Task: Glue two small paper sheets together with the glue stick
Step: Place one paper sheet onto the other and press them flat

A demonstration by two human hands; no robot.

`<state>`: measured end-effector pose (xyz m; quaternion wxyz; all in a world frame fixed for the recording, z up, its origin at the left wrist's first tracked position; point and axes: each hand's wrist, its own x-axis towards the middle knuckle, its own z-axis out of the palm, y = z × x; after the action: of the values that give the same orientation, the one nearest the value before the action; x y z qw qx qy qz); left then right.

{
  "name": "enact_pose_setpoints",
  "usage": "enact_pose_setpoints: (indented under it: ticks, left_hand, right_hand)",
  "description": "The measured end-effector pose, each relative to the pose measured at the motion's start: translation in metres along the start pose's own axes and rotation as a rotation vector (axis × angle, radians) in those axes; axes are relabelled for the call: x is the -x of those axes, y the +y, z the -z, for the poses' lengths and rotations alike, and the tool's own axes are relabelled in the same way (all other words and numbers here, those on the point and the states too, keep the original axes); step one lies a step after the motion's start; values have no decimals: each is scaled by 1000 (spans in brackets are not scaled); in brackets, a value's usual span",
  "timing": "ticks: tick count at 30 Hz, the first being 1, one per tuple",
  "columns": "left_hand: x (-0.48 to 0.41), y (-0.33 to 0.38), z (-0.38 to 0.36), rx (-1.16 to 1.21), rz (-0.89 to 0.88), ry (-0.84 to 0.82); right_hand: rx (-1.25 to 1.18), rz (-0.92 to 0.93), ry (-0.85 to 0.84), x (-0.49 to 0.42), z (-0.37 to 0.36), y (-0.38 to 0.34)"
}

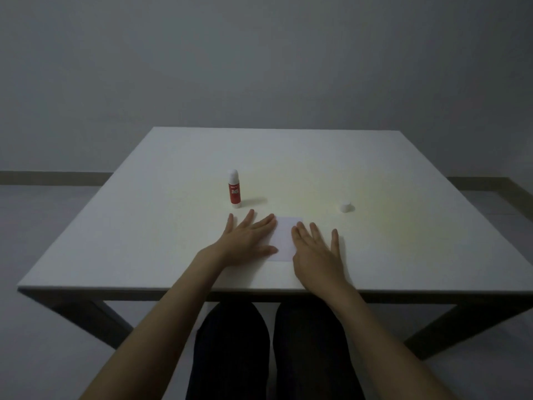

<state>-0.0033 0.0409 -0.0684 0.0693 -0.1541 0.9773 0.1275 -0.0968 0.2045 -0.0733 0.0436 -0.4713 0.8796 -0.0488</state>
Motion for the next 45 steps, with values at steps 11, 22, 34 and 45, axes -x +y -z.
enact_pose_setpoints:
  ticks: [11, 22, 34, 45]
  left_hand:
    - [-3, -13, 4, 15, -62, -26]
    - [-5, -14, 0, 39, -64, -24]
    - [-7, -16, 0, 11, -59, -44]
    - [-3, -9, 6, 20, -33, -70]
  right_hand:
    - [-25, 217, -203, -11, 10, -7]
    - [18, 289, -92, -12, -3, -3]
    - [-30, 296, -59, -6, -6, 2]
    - [-33, 279, -27, 0, -4, 6]
